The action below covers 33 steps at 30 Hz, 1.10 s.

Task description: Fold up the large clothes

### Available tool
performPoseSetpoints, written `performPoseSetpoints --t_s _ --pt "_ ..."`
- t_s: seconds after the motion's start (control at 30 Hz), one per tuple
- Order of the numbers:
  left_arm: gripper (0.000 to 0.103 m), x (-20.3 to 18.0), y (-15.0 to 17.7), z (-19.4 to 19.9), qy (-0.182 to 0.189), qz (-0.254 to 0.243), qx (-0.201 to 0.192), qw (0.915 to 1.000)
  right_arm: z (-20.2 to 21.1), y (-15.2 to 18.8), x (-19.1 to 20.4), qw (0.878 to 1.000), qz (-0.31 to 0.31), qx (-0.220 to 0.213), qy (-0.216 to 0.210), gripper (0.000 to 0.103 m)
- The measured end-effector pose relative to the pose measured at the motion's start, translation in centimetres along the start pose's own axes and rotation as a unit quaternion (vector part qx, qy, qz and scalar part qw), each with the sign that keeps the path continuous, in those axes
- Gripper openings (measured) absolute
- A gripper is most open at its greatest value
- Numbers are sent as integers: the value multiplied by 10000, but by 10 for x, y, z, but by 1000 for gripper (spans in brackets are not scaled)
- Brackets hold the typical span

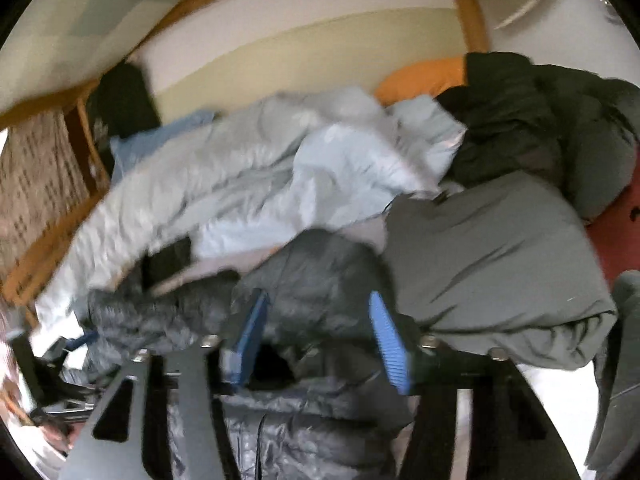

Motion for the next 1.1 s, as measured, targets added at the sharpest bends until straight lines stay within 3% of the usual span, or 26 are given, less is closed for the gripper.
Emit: performPoseSetpoints --t_s 0.07,0.13,0.2,0.23,0.27,0.3,0.37,0.47,0.5,0.57,0.6,0.7,0.77,0.83,0.87,0.9,1.0,1.1 --pt "99 -4 -17 -33 -11 154 422 9990 8 -6 -15 9999 -105 -122 40 49" --pt "99 -8 -26 -79 338 316 1146 9923 12 -8 -28 9997 -141 -134 169 47" --pt "82 -5 -25 -125 567 757 2034 9745 14 -9 -39 9994 -195 -122 257 47" --pt "71 -1 -22 -141 644 1106 2299 9648 16 -10 -44 9993 -266 -129 247 47" --pt "68 0 -20 -149 734 1336 2413 9584 18 -10 -49 9992 -347 -115 189 47" --pt "62 2 -19 -153 780 1534 2412 9551 16 -10 -49 9992 -368 -101 136 47" --pt "10 8 -21 -148 616 1659 2226 9587 18 -9 -49 9994 -346 -85 0 47" --pt "9 17 -25 -122 927 1946 2024 9553 10 -1 -42 9990 -319 82 -306 47" --pt "9 19 -29 -110 1012 1914 1911 9574 -5 10 -37 9978 -395 340 -414 47" --pt "7 21 -39 -77 530 1465 1401 9778 -26 27 -29 9960 -480 690 -301 45" --pt "7 25 -42 -61 219 1296 1125 9849 -30 32 -25 9967 -463 646 -189 39" --pt "7 52 -47 -27 -220 1319 681 9887 -21 34 -8 9997 -232 106 -8 38" --pt "7 69 -45 -10 -699 1226 461 9889 -26 35 10 9990 190 298 -283 38" --pt "7 86 -41 -3 -976 1193 420 9871 -41 45 22 9946 326 740 -643 38" --pt "7 95 -39 -5 -1065 1206 453 9859 -56 54 27 9886 329 1162 -896 38" --pt "7 101 -35 -5 -1140 1218 476 9848 -69 63 30 9846 360 1466 -884 38" --pt "7 115 -18 -11 -1170 1261 552 9835 -97 83 27 9812 388 1829 -470 38" --pt "7 117 5 -19 -1244 1110 705 9835 -110 85 25 9799 367 1939 -306 37"
Point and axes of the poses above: each gripper's, at about its wrist camera, not at the fingertips, and z roughly against the way its jaws point, x to its left, y to its underside, the point moved 2 cm from there along -z, roughly the way its jaws point, and after that the axes turned 7 degrees about -y, right-handed, at the moved point
